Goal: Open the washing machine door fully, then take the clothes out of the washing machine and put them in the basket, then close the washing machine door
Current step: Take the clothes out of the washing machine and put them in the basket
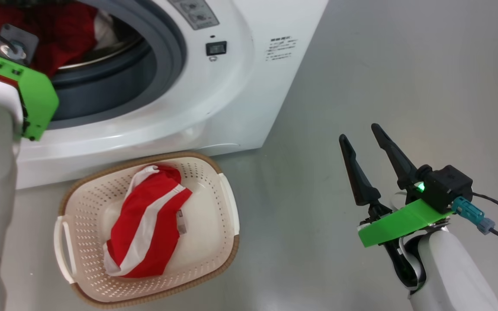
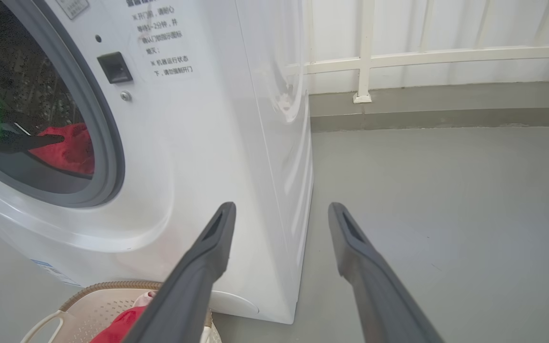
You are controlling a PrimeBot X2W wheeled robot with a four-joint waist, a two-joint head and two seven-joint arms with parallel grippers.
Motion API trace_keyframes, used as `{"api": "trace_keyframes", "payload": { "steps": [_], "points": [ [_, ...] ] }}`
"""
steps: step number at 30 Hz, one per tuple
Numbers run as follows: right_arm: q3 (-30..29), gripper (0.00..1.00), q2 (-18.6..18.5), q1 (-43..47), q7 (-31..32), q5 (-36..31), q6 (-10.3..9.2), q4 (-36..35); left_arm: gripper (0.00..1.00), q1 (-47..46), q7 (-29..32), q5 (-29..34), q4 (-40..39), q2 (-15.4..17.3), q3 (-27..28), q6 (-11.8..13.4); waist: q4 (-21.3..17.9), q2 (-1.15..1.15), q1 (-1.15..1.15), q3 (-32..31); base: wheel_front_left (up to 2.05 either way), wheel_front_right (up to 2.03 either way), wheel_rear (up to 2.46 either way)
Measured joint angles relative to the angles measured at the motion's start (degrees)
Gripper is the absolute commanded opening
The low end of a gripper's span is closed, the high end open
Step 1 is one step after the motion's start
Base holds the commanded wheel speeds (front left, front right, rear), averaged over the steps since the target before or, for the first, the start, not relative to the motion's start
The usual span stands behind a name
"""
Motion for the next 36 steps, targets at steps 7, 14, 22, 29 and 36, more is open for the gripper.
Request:
{"api": "trace_keyframes", "payload": {
  "steps": [7,14,22,29,36],
  "points": [
    [0.45,1.00,0.38,-1.13,0.00,0.19,0.00,-0.04,1.00,-2.55,0.87,0.01,3.18,0.99,-0.49,1.18,-1.61,0.00,0.00,1.82,0.00,0.00,0.00],
    [1.13,1.00,0.62,-1.18,0.00,0.19,0.00,-0.12,1.00,-3.48,1.24,-0.59,5.11,1.29,-0.48,1.20,-2.68,0.00,0.00,2.73,0.00,0.00,0.00],
    [1.16,1.00,0.65,-1.32,0.00,0.19,0.00,-0.05,0.00,-3.48,0.70,-1.80,6.37,1.42,-0.54,1.19,-3.01,0.00,0.00,2.74,0.00,0.00,0.00],
    [0.66,1.00,0.47,-1.41,0.00,0.19,0.00,-0.02,0.00,-3.47,-3.41,-4.38,6.72,1.09,0.18,1.19,-2.46,0.00,0.00,2.24,0.00,0.00,0.00],
    [-0.31,1.00,0.00,-1.19,0.00,0.19,0.00,0.18,0.00,-2.27,-12.48,-9.46,6.50,-0.85,3.00,-0.43,-1.22,0.00,0.00,0.34,0.00,0.00,0.00]
  ]
}}
